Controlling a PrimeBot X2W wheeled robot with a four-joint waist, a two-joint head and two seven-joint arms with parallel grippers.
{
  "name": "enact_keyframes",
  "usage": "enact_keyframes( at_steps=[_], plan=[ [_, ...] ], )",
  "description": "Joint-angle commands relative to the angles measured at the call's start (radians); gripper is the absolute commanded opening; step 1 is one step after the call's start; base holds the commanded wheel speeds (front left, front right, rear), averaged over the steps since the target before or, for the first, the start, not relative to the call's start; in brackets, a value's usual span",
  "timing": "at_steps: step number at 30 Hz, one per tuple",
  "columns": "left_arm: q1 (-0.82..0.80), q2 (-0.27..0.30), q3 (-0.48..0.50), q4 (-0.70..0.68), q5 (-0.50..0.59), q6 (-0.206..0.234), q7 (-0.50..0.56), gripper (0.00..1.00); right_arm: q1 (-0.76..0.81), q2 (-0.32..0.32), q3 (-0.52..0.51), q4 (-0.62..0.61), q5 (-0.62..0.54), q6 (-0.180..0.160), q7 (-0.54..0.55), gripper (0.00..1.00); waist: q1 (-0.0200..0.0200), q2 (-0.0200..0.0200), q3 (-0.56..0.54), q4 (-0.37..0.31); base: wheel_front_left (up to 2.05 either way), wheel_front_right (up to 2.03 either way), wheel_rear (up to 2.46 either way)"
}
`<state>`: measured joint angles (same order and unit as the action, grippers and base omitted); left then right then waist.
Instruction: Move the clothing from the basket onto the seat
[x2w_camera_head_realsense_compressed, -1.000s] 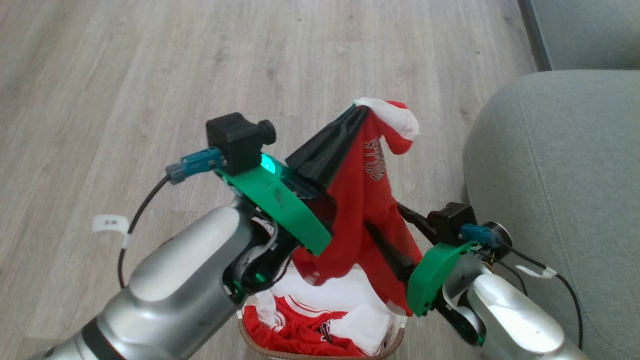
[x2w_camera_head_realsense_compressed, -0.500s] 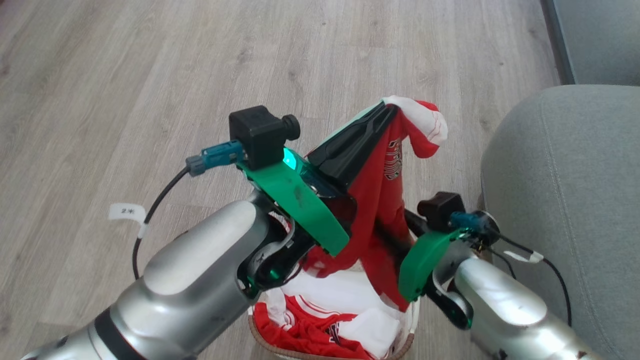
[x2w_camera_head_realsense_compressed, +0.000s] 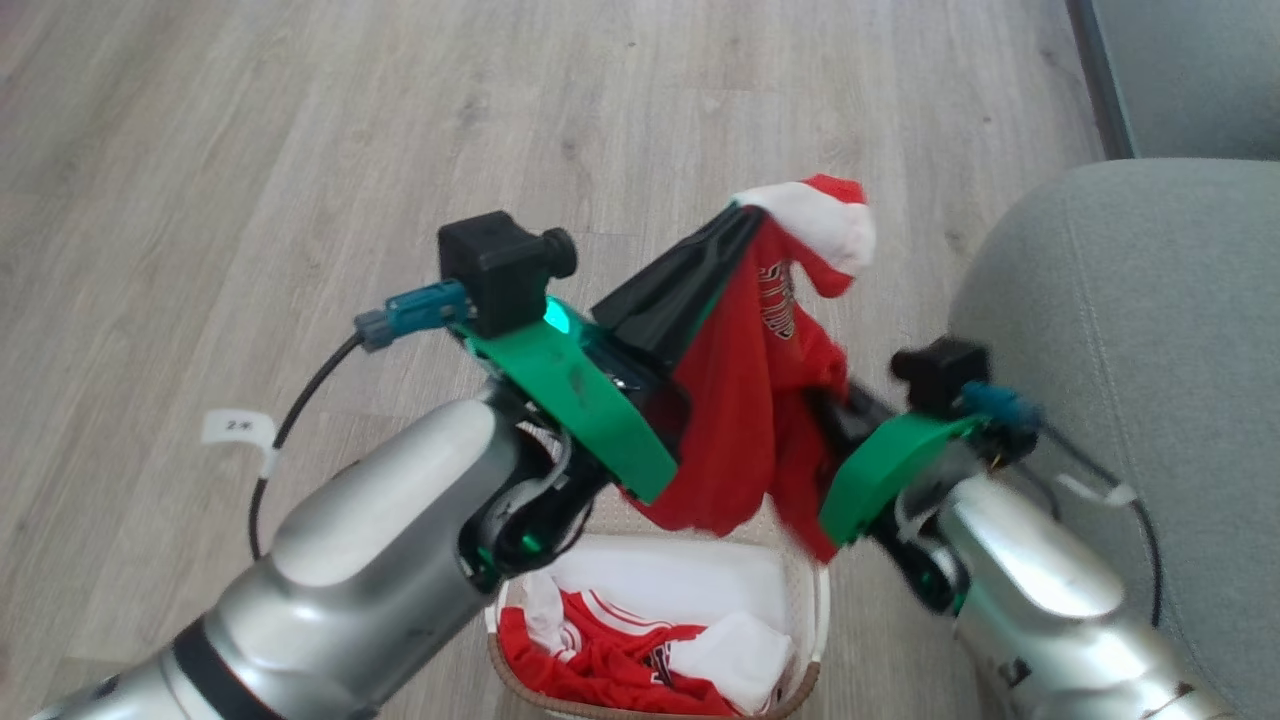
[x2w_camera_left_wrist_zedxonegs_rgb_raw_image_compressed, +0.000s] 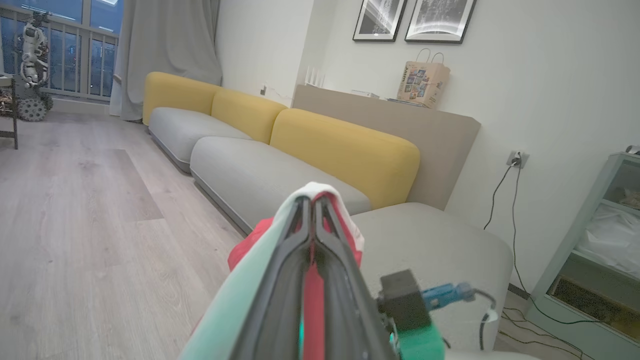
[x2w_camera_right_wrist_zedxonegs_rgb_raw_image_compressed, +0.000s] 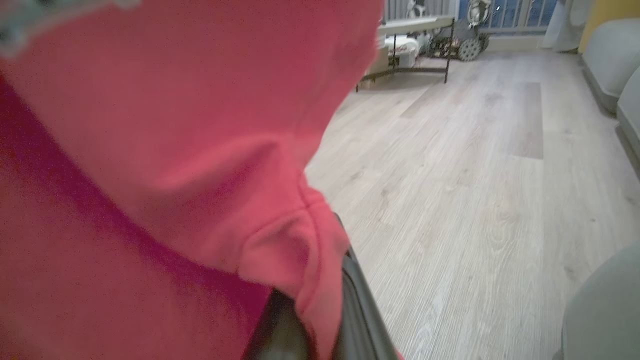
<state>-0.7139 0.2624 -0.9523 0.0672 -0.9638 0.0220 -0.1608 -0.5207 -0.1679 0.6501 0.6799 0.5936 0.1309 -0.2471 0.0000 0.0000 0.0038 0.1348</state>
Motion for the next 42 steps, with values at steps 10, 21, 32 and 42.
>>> enact_keyframes(
  at_steps=[10, 21, 32, 42],
  plan=[
    [0.039, 0.087, 0.039, -0.009, -0.012, 0.031, -0.004, 0.00, 0.107, 0.029, -0.259, -0.276, -0.112, 0.000, -0.015, 0.00, 0.0000, 0.0000, 0.004, -0.053, 0.00, 0.00, 0.00],
    [0.086, 0.132, 0.017, 0.001, 0.031, 0.055, -0.028, 1.00, 0.160, 0.021, -0.355, -0.450, -0.116, 0.000, -0.015, 0.00, 0.0000, 0.0000, 0.022, -0.161, 0.00, 0.00, 0.00],
    [0.101, 0.156, 0.030, 0.003, 0.118, 0.061, -0.084, 1.00, 0.185, -0.005, -0.415, -0.522, -0.124, 0.000, -0.015, 0.00, 0.0000, 0.0000, 0.048, -0.298, 0.00, 0.00, 0.00],
    [0.105, 0.166, 0.049, 0.016, 0.174, 0.087, -0.095, 1.00, 0.221, -0.007, -0.458, -0.594, -0.140, 0.000, -0.012, 0.00, 0.0000, 0.0000, 0.089, -0.467, 0.00, 0.00, 0.00]
  ],
)
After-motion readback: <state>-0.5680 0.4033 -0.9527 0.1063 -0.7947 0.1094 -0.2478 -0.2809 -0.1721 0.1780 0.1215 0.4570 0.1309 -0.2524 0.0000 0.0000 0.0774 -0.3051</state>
